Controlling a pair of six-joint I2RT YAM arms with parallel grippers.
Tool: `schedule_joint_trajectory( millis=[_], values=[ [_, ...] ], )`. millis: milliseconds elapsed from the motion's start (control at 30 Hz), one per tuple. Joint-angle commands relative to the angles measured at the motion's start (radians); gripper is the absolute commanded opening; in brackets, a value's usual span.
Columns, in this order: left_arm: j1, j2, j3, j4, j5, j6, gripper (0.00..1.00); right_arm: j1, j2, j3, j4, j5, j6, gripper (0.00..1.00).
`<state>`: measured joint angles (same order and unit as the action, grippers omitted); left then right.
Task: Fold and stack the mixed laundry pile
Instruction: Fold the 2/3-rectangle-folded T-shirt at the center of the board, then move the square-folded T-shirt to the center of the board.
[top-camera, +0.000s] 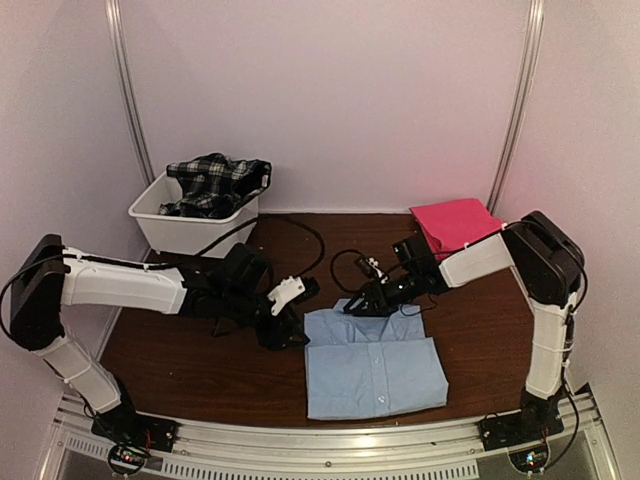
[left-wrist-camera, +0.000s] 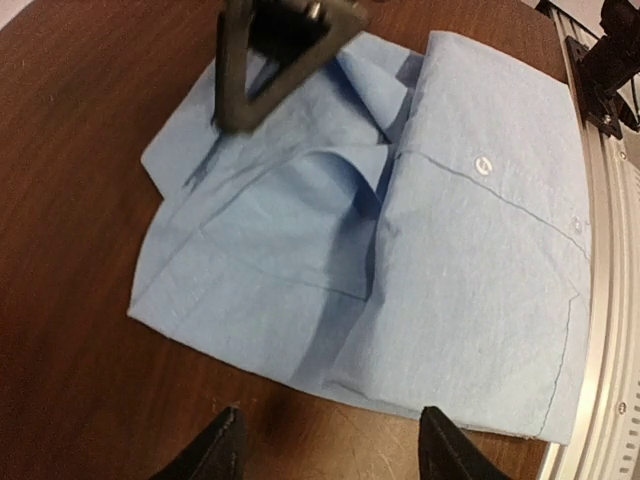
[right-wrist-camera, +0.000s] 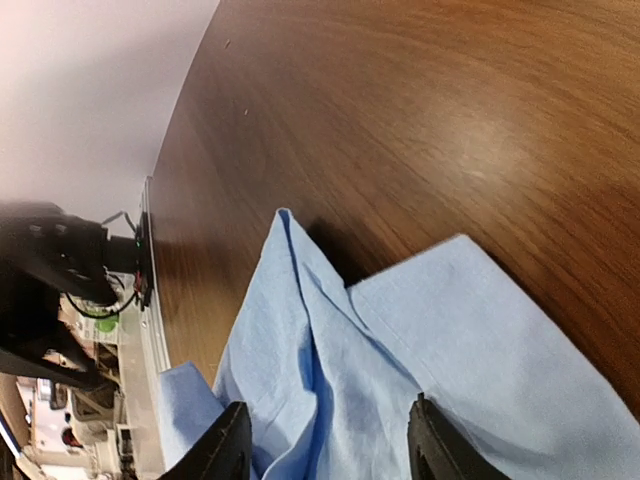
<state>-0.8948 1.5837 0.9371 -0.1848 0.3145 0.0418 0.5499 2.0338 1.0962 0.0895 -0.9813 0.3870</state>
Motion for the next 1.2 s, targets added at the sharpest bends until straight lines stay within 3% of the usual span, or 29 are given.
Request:
schedule_joint_trajectory(
  millis=[0,133,233,433,633,833,1167],
  values=[
    [0.029,-0.052,-0.137,0.285,0.115,-0.25,0.62,-0.091,-0.23,-0.054,-0.046,0.042,-0.012,0.62],
    [0.03,-0.011,-0.129,0.347,0.165,-0.276,0.66,-0.166,-0.371,-0.112,-0.118,0.056,-0.072,0.66],
    [0.021,0.062,-0.032,0.298,0.262,-0.177,0.66,-0.215,-0.394,-0.152,-0.095,0.043,-0.082,0.63],
    [-0.046,0.25,0.258,0.062,0.181,0.107,0.56,-0.211,-0.208,-0.02,-0.093,-0.043,-0.069,0.43],
    [-0.082,0.409,0.417,-0.036,0.19,0.194,0.53,-0.168,-0.059,0.024,-0.082,-0.024,-0.097,0.4],
    [-0.075,0.467,0.36,-0.046,0.123,0.163,0.54,-0.151,-0.015,-0.012,-0.114,0.025,-0.134,0.4],
    [-0.064,0.307,0.099,0.009,0.093,0.162,0.49,-0.075,-0.089,-0.202,-0.048,0.044,-0.105,0.39]
  ],
)
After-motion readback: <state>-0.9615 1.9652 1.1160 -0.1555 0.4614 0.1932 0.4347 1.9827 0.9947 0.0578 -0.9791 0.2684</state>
